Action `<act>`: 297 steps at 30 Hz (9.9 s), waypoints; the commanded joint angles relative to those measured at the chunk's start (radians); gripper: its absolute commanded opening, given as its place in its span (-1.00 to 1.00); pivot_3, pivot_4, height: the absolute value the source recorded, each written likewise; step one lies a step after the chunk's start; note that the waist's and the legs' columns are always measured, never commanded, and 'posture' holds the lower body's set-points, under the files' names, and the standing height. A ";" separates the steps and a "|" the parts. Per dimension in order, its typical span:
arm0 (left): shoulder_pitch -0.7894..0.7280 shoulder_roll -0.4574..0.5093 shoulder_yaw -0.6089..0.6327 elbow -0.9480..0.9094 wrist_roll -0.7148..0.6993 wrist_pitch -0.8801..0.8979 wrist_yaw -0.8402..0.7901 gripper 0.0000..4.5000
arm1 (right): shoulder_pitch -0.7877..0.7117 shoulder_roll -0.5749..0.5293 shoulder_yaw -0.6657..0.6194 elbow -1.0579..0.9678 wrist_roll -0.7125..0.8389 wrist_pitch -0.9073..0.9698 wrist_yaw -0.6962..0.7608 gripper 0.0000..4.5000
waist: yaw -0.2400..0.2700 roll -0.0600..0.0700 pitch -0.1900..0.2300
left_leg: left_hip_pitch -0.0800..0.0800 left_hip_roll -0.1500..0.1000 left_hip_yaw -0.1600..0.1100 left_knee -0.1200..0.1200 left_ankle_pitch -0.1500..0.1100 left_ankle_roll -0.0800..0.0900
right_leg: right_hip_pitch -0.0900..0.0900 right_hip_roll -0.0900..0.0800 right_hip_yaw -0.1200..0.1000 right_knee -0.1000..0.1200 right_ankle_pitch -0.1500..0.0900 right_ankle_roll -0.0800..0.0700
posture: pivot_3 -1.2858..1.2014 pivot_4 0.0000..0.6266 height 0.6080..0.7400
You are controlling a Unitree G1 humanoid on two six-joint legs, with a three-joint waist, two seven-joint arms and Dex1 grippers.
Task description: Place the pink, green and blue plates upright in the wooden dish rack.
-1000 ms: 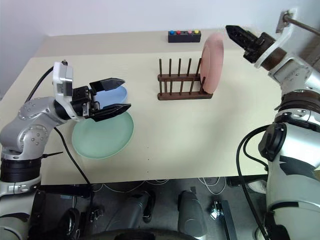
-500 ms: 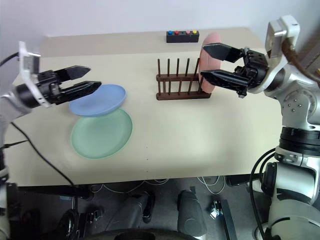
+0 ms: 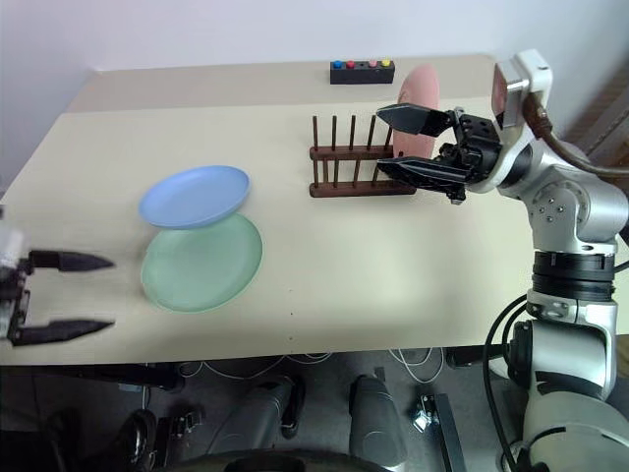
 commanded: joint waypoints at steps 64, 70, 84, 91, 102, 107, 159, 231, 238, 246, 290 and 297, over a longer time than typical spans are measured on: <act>-1.181 -0.134 -1.143 1.280 0.508 -1.542 -0.039 -0.06 | 0.088 -0.087 -0.020 -0.086 0.001 0.009 -0.036 1.00 | -0.008 -0.001 0.000 | -0.003 0.005 0.012 0.005 0.000 0.006 | -0.007 0.007 0.006 0.005 0.005 0.006 | 0.03 -0.52 1.00; -1.167 -0.140 -1.125 1.250 0.464 -1.517 -0.045 -0.98 | 0.079 -0.083 -0.016 -0.076 -0.002 0.006 -0.035 1.00 | -0.008 -0.001 0.000 | -0.003 0.005 0.012 0.005 0.000 0.006 | -0.007 0.007 0.006 0.005 0.005 0.006 | 0.03 -0.52 1.00; -1.012 -0.001 -1.135 0.775 0.012 -1.081 -0.052 -0.98 | 0.066 -0.072 -0.005 -0.046 -0.014 -0.015 -0.031 1.00 | -0.011 -0.001 0.000 | -0.003 0.005 0.012 0.005 0.000 0.007 | -0.008 0.007 0.007 0.006 0.005 0.006 | 0.03 -0.52 1.00; -0.920 0.058 -1.002 0.468 -0.243 -0.672 -0.052 -0.98 | 0.056 -0.074 -0.004 -0.033 -0.016 -0.020 -0.025 1.00 | -0.010 -0.001 0.000 | -0.003 0.005 0.012 0.005 0.000 0.007 | -0.008 0.007 0.007 0.006 0.005 0.006 | 0.03 -0.52 1.00; -0.900 0.026 -0.712 0.375 -0.411 -0.085 0.007 -0.98 | 0.032 -0.075 -0.024 -0.001 -0.009 -0.026 -0.032 1.00 | -0.010 -0.001 0.000 | -0.003 0.005 0.012 0.005 0.000 0.006 | -0.008 0.008 0.007 0.006 0.005 0.006 | 0.03 -0.52 1.00; -0.906 -0.085 -0.581 0.371 -0.421 0.019 0.149 -0.98 | 0.035 -0.068 -0.024 -0.019 -0.004 -0.029 -0.041 1.00 | -0.007 -0.001 0.000 | -0.003 0.005 0.012 0.006 0.000 0.006 | -0.007 0.008 0.007 0.005 0.005 0.006 | 0.03 -0.52 1.00; -1.251 -0.176 -0.873 0.811 0.951 -1.493 0.682 -0.98 | 0.051 0.121 0.369 -0.079 -0.854 -1.222 -0.528 1.00 | -0.012 -0.002 0.000 | -0.003 0.007 0.014 0.006 0.001 0.005 | -0.008 0.012 0.009 0.005 0.008 0.007 | 0.03 -0.52 1.00; -0.729 -0.313 -0.412 0.078 -0.562 0.164 0.711 0.98 | -0.172 0.355 0.237 -0.067 -0.579 -0.514 -0.618 -1.00 | -0.037 -0.003 -0.001 | -0.002 0.014 0.012 0.005 0.005 -0.005 | -0.009 0.020 0.013 0.006 0.010 0.003 | 0.03 -0.52 1.00; -0.694 -0.341 -0.346 0.048 -0.606 0.271 0.774 0.98 | -0.258 0.394 -0.003 -0.082 -0.100 -0.027 -0.671 -1.00 | -0.029 -0.002 -0.001 | -0.002 0.014 0.012 0.005 0.003 -0.001 | -0.008 0.020 0.013 0.004 0.011 0.002 | 0.03 -0.52 1.00; -0.652 -0.345 -0.293 -0.005 -0.668 0.351 0.773 0.98 | -0.320 0.393 -0.253 0.143 0.099 0.157 -0.911 -1.00 | -0.031 -0.002 -0.001 | -0.002 0.014 0.013 0.004 0.002 -0.002 | -0.009 0.019 0.014 0.004 0.011 0.002 | 0.03 -0.52 1.00; -0.628 -0.373 -0.287 -0.030 -0.574 0.328 0.720 0.98 | -0.340 0.445 -0.358 0.252 0.296 0.204 -1.149 -1.00 | -0.033 -0.002 -0.001 | -0.002 0.015 0.015 0.003 0.002 -0.001 | -0.010 0.019 0.014 0.003 0.011 0.001 | 0.03 -0.52 1.00; -0.628 -0.369 -0.287 -0.027 -0.566 0.326 0.709 0.98 | -0.323 0.446 -0.359 0.262 0.307 0.215 -1.154 -1.00 | -0.033 -0.002 -0.001 | -0.002 0.015 0.015 0.003 0.002 -0.001 | -0.010 0.019 0.014 0.003 0.011 0.001 | 0.03 -0.52 1.00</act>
